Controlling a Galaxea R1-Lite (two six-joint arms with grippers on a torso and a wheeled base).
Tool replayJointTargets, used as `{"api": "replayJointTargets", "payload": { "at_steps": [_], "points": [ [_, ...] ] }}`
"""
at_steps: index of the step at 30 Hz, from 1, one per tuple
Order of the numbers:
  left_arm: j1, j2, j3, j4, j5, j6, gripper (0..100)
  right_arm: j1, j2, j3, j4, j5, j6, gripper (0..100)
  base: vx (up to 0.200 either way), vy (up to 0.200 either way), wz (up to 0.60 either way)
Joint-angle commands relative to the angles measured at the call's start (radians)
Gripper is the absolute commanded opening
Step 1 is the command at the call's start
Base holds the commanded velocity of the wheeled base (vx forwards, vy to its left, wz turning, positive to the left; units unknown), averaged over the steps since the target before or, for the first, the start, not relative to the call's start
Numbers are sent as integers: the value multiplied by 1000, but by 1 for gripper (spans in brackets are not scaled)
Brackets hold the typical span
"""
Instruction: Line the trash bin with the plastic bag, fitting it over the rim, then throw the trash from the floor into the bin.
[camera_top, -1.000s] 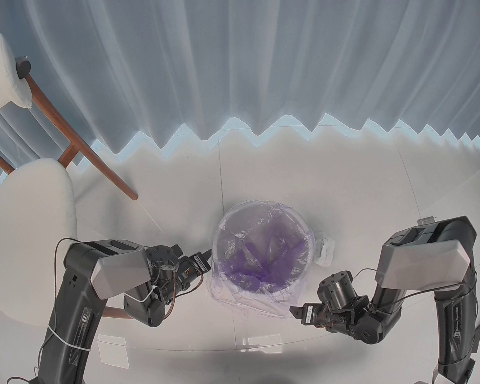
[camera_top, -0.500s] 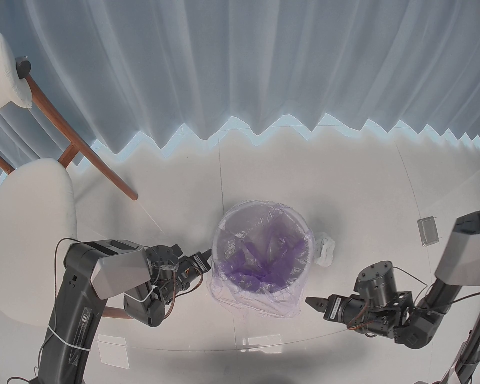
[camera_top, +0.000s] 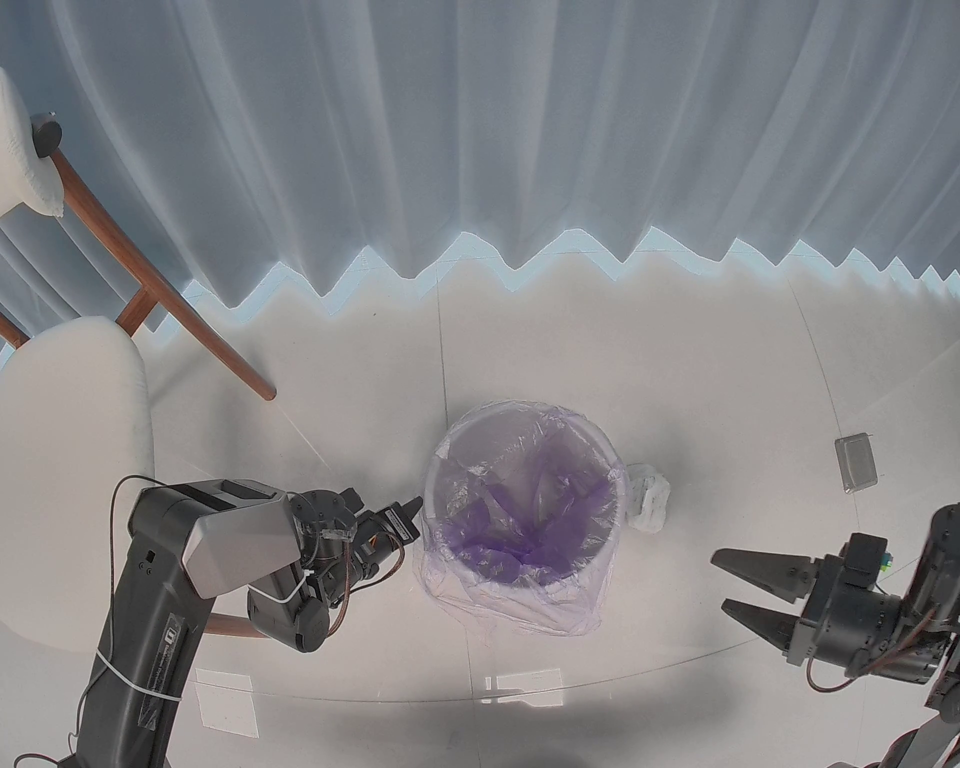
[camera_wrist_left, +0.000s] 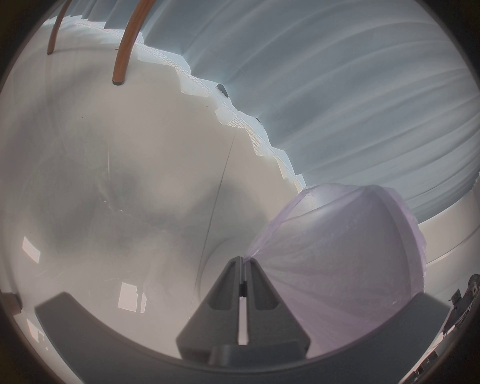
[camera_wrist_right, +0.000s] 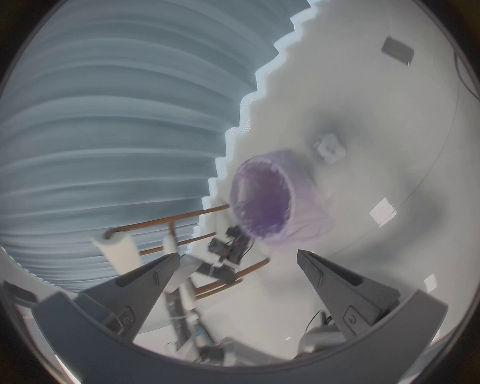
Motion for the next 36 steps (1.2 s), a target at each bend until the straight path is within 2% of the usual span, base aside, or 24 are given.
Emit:
{"api": "replayJointTargets", "payload": {
  "at_steps": [1,2,23,24,33,36],
  "points": [
    [4,24,-15,0,0,-2,0,-68,-209,79,38,154,102,100,0,0,0],
    [4,35,-18,0,0,2,0,-88,-203,79,42,178,111,100,0,0,0],
    [7,56,-32,2,1,2,0,-129,-168,79,42,197,133,100,0,0,0],
    [7,56,-30,2,1,2,100,-131,-168,79,42,197,133,100,0,0,0],
    [38,48,-38,-1,23,-11,100,-135,-134,79,50,205,133,100,0,0,0],
    [52,30,-36,-1,26,-64,100,-135,-106,79,50,205,133,100,0,0,0]
  ]
}}
